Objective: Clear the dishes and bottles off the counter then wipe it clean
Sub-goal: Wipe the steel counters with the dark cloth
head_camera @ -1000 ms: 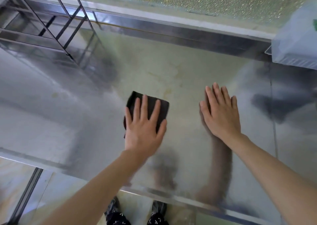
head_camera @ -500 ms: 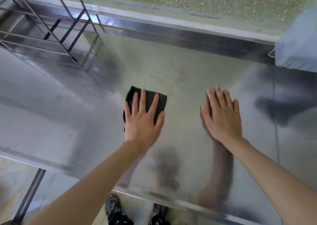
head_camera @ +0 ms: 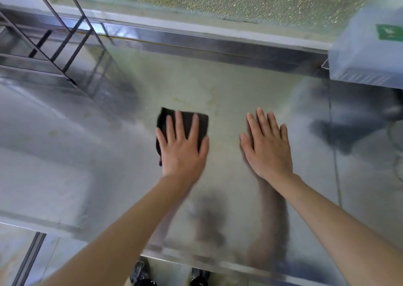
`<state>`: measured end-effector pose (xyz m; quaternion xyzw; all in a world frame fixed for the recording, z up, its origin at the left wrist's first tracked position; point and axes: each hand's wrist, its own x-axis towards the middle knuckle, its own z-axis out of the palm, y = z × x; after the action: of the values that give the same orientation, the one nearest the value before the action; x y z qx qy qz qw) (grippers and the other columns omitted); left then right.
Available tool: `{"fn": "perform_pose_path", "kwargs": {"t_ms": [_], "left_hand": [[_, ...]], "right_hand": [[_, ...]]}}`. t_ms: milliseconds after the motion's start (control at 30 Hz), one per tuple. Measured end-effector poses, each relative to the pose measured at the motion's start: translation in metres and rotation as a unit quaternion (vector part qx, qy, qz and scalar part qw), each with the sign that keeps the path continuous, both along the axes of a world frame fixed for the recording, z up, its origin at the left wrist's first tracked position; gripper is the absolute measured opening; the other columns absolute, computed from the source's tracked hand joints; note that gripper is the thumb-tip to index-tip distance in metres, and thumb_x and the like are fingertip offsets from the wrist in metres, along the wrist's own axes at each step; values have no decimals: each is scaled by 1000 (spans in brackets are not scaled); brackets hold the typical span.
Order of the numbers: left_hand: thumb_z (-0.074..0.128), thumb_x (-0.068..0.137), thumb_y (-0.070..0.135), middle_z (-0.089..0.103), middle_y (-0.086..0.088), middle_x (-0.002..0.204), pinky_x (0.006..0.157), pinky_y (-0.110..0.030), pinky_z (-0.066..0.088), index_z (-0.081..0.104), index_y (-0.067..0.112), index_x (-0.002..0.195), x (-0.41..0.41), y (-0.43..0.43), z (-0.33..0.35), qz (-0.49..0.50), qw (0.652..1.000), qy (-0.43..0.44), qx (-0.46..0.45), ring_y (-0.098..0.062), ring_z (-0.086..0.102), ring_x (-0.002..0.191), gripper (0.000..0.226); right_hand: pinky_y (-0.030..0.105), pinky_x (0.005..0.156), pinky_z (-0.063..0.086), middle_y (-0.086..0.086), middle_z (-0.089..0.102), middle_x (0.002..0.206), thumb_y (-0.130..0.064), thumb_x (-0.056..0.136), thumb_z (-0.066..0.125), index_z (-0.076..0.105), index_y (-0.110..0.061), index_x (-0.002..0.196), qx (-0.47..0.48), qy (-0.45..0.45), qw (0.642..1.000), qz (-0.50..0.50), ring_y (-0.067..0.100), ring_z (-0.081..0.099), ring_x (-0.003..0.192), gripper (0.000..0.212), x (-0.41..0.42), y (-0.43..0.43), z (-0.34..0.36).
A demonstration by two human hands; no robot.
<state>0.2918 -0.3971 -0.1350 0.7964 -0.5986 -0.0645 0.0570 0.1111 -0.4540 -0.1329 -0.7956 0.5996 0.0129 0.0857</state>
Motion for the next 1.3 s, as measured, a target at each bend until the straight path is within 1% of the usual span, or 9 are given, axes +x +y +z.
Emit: {"fn": "perform_pose_path", "kwargs": {"t_ms": [167, 233, 400, 700, 867, 967, 1100, 1200, 1300], "left_hand": [[32, 91, 51, 30, -13, 150, 112, -54, 15, 36, 29, 141, -26, 59, -1, -153, 988, 5, -15, -34, 26, 137, 55], [33, 89, 52, 34, -10, 149, 111, -51, 19, 40, 32, 138, -2, 35, -2, -137, 990, 5, -34, -32, 28, 137, 54], [17, 89, 53, 8, -10, 156, 113, -51, -2, 17, 32, 146, 40, -40, 1, 52, 998, 16, 28, -30, 4, 142, 61], [29, 92, 53, 25, -10, 152, 111, -48, 5, 28, 32, 143, -14, 25, -4, -171, 985, -31, -11, -33, 21, 140, 56], [24, 88, 56, 19, -4, 155, 113, -46, 4, 26, 39, 142, 19, -39, 1, -73, 997, 15, -7, -27, 13, 142, 57], [24, 91, 55, 11, -2, 157, 114, -47, -1, 20, 39, 144, 40, -89, 1, -10, 1000, 15, 6, -26, 5, 143, 55], [27, 93, 51, 8, -2, 157, 114, -48, -3, 18, 38, 145, 60, -127, -1, 45, 999, 23, 2, -25, 3, 143, 54], [24, 94, 50, 5, -4, 157, 114, -48, -5, 15, 37, 145, 57, -123, 2, 27, 999, 19, 12, -25, 1, 143, 54], [23, 92, 52, 11, -6, 156, 112, -46, -4, 20, 36, 145, 22, -89, 3, -99, 995, 7, -6, -28, 7, 143, 55]], "right_hand": [[46, 116, 5, 0, 5, 159, -53, 89, 2, 10, -25, 150, -1, 5, 1000, 5, 24, 1, 146, 68, -1, 1, 0], [46, 116, 5, 0, 6, 159, -53, 89, 4, 11, -25, 150, 0, 3, 1000, 5, 24, 2, 146, 67, -1, 1, 0], [44, 116, 2, -1, 3, 159, -53, 89, 2, 8, -26, 150, 3, 4, 1000, 0, 23, 0, 146, 67, -1, 1, -1], [46, 115, 4, 1, 5, 159, -52, 91, 3, 9, -24, 150, 9, 4, 1000, 11, 25, 2, 146, 66, -1, -2, 0], [43, 116, 0, -2, -2, 159, -54, 89, 0, 5, -27, 150, 34, 2, 999, 21, 23, -4, 146, 67, -1, -6, 5], [41, 116, 1, -4, -1, 159, -48, 98, 15, 12, -28, 150, 64, -64, 996, 17, 21, -3, 146, 56, 2, -40, 12], [43, 116, 6, 2, 6, 159, -40, 100, 21, 17, -20, 149, 0, -50, 999, -10, 25, 4, 146, 53, 0, -83, 8], [41, 116, 4, 2, 5, 159, -40, 100, 16, 13, -20, 150, -4, -20, 1000, -20, 23, 3, 146, 54, 0, -85, 1], [38, 116, 0, 0, 3, 159, -43, 99, 13, 10, -21, 150, -4, -13, 1000, -17, 21, 0, 146, 56, 1, -84, 1]]}}
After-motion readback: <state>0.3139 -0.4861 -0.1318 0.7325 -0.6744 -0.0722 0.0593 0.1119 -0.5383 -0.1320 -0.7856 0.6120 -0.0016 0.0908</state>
